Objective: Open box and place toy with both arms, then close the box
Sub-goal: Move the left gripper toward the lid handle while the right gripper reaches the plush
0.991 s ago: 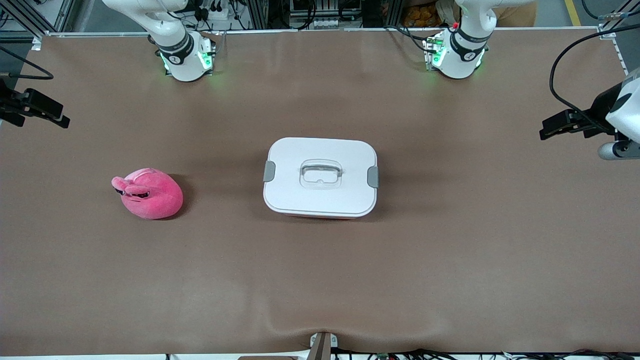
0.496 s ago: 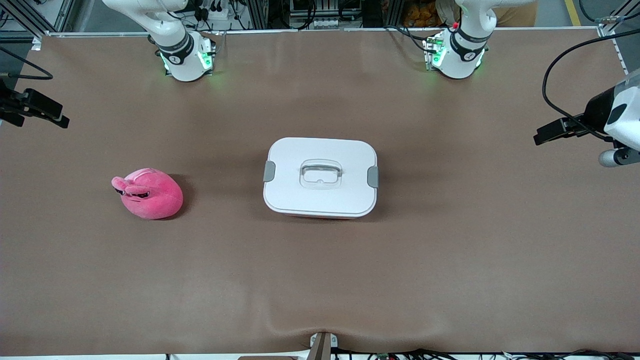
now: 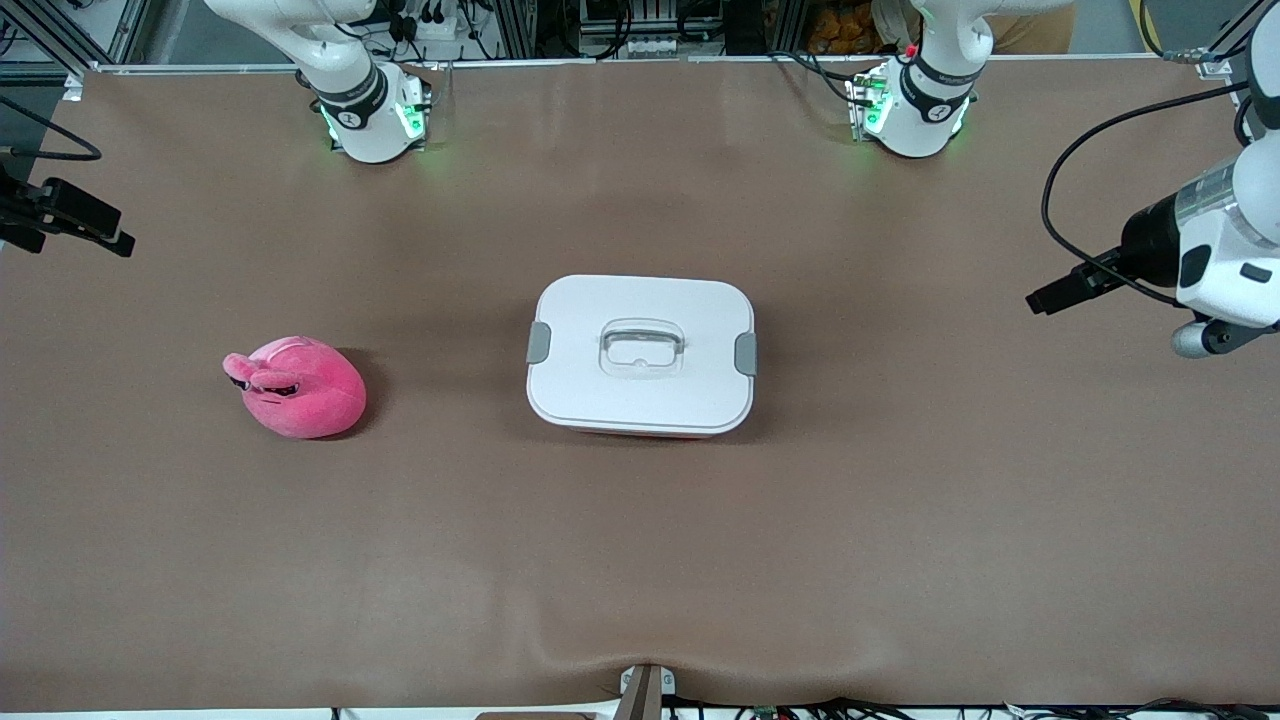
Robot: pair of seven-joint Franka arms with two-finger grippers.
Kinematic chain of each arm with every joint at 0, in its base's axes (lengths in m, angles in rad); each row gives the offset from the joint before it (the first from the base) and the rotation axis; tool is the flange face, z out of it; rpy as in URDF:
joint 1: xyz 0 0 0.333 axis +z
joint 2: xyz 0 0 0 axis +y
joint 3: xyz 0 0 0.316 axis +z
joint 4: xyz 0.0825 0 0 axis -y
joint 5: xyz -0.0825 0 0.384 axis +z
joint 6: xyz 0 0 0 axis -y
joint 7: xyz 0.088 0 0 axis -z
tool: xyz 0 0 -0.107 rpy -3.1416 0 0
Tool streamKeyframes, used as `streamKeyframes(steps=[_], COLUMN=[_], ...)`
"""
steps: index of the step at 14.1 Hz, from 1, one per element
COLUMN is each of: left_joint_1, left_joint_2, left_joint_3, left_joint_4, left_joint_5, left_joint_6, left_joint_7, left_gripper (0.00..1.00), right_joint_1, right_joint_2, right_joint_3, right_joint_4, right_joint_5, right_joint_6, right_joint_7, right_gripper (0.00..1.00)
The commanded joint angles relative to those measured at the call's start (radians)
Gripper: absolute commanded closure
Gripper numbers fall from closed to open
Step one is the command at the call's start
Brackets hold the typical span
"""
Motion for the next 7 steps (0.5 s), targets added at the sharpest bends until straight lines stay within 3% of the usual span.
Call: streamKeyframes(steps=[1, 7], left_joint_1=[-0.029, -0.046], left_joint_2=[0.022, 0.044], left_joint_3=[0.0, -0.005], left_joint_4=[0.017, 0.017], left_joint_5=[0.003, -0.014], left_joint_6=[0.003, 0.039], left_joint_7=[-0.12, -0.262], left_gripper=[0.0, 0.0], right_joint_1=[-0.009, -0.011], right_joint_2=[0.003, 0.064], right_joint_3=[0.001, 0.003], right_joint_4=[-0.001, -0.001], right_joint_5=[0.011, 0.005], right_joint_6=[0.036, 0.117], right_joint_7=[-0.006, -0.009], right_gripper=[0.0, 0.0])
